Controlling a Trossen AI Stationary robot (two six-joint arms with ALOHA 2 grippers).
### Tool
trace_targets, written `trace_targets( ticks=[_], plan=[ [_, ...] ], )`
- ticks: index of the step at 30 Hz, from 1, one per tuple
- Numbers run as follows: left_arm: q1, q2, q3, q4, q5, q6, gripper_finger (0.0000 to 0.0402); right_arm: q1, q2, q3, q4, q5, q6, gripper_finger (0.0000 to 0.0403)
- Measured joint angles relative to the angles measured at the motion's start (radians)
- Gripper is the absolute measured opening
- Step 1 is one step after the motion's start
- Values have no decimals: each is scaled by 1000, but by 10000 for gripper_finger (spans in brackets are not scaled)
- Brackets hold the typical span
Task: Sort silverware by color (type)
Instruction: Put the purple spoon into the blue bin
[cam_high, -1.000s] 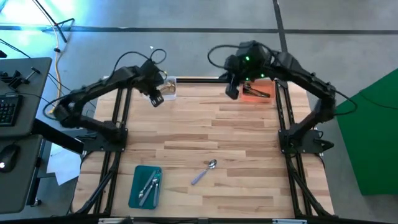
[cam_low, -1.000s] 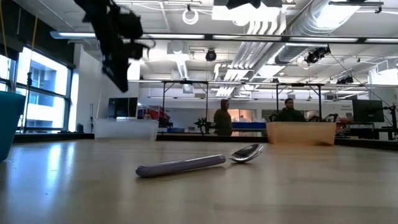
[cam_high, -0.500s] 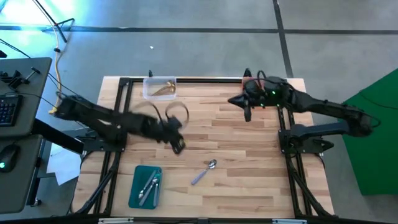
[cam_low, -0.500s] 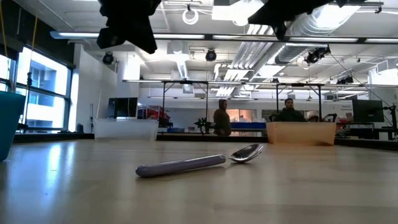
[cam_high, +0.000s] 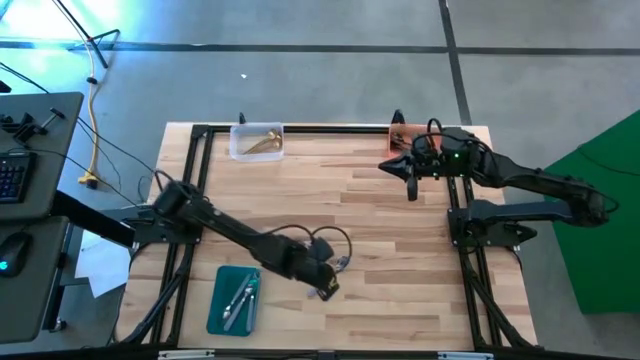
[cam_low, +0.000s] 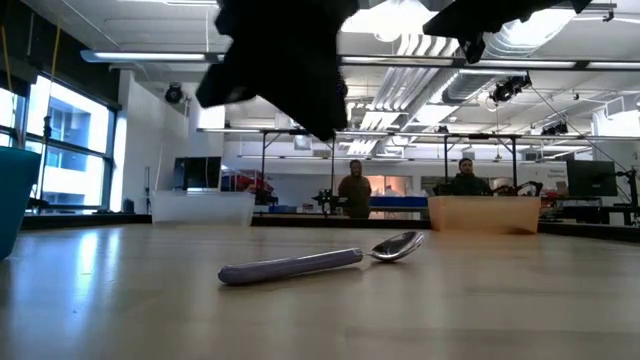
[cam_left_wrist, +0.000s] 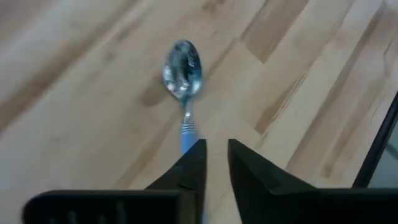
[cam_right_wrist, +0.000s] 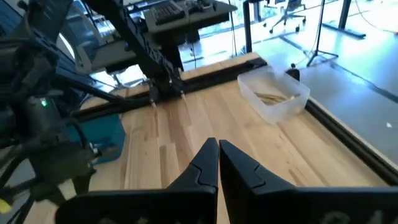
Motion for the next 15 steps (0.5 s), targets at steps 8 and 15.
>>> trace_targets(
  ticks=[8,15],
  plan=[
    [16,89,29,51,69,-40,153,-1,-29,0,-41,1,-22,0],
    [13,177,28,62,69,-26,159,-1,-47,0,-76,21,-43,0]
  ],
)
